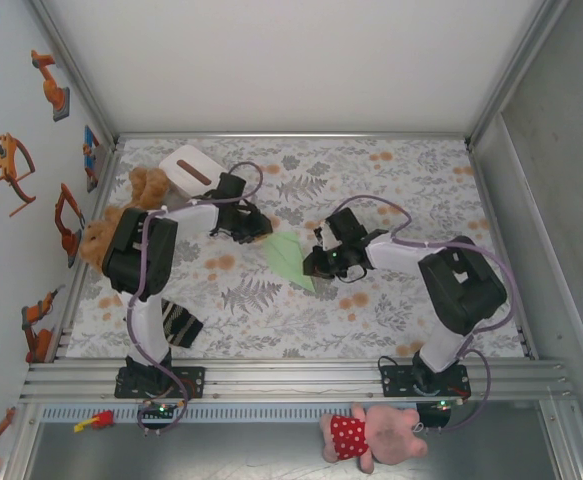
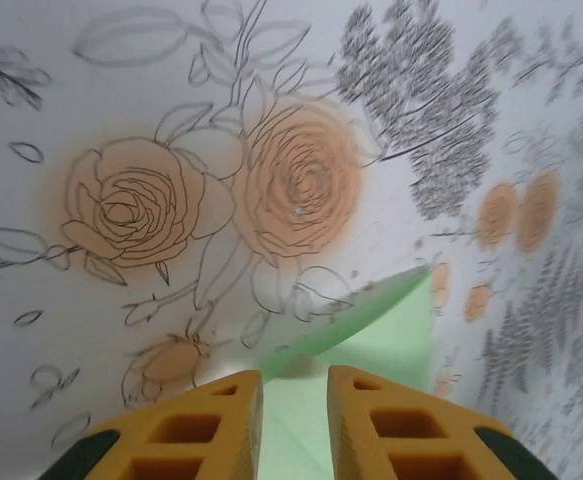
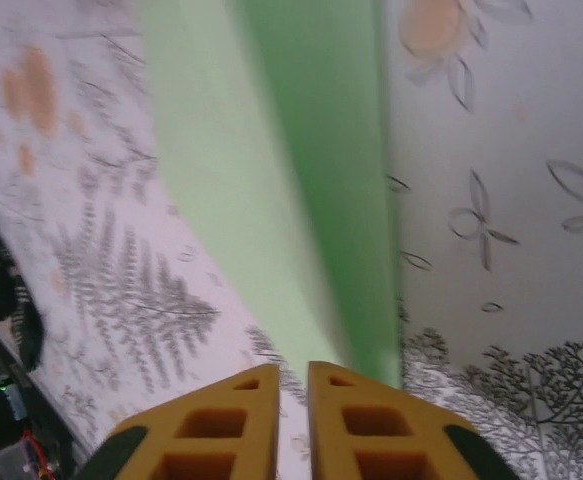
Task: Fold a paper plane with a square sheet of paper (pick it up from the middle)
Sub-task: Fold the triangle at the center of the table, then turn over the paper at the center of the table.
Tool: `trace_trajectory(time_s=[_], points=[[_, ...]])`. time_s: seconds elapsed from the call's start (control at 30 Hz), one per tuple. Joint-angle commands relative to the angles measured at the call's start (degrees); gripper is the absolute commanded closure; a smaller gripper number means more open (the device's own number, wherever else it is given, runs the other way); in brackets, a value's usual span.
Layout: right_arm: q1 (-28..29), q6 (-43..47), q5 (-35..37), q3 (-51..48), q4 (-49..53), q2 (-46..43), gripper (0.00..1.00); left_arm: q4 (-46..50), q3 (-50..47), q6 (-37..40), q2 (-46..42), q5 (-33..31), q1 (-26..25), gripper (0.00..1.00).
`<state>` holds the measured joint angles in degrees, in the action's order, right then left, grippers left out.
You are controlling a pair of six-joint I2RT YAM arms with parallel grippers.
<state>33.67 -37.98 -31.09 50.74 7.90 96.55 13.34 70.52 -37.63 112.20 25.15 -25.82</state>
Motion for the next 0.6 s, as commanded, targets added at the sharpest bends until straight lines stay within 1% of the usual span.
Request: trace_trajectory(time_s=[0.0, 0.07, 0.17, 0.2, 0.23, 0.27, 0.33, 0.43, 0.57], points=[[-1.1, -2.8, 1.4, 2.0, -5.5, -2.8, 0.78, 0.5, -0.3, -2.3, -6.8, -3.9, -0.3, 0.7], [-1.7, -2.8, 1.3, 2.2, -6.6, -2.2, 0.75, 0.3, -1.7, -3.6, -9.3, -5.8, -0.9, 0.66], [-2.9, -2.4, 0.3, 2.1, -7.9, -1.3, 0.66, -0.3, -4.4, -5.6, -13.1, -9.1, -1.9, 0.57], [-3.4, -2.0, -0.3, 2.0, -8.3, -1.1, 0.58, -0.5, -5.4, -6.3, -14.3, -10.1, -2.2, 0.55], [-3.6, -1.3, -0.6, 2.2, -8.2, -0.9, 0.54, -0.8, -6.4, -7.3, -15.4, -11.0, -2.5, 0.54], [-3.7, -0.5, -0.6, 2.6, -7.6, -0.6, 0.53, -1.4, -7.5, -8.3, -16.3, -11.8, -2.9, 0.51], [-4.0, 2.1, -0.8, 4.2, -5.1, 0.6, 0.53, -3.4, -10.2, -10.9, -18.2, -13.0, -3.5, 0.46], [-4.1, 5.9, -2.1, 5.9, -3.1, 3.2, 0.56, -7.0, -14.2, -14.8, -20.0, -13.6, -4.1, 0.41], [-4.1, 9.7, -4.6, 8.3, -1.1, 7.3, 0.62, -10.6, -17.7, -17.3, -21.3, -13.7, -4.5, 0.36]])
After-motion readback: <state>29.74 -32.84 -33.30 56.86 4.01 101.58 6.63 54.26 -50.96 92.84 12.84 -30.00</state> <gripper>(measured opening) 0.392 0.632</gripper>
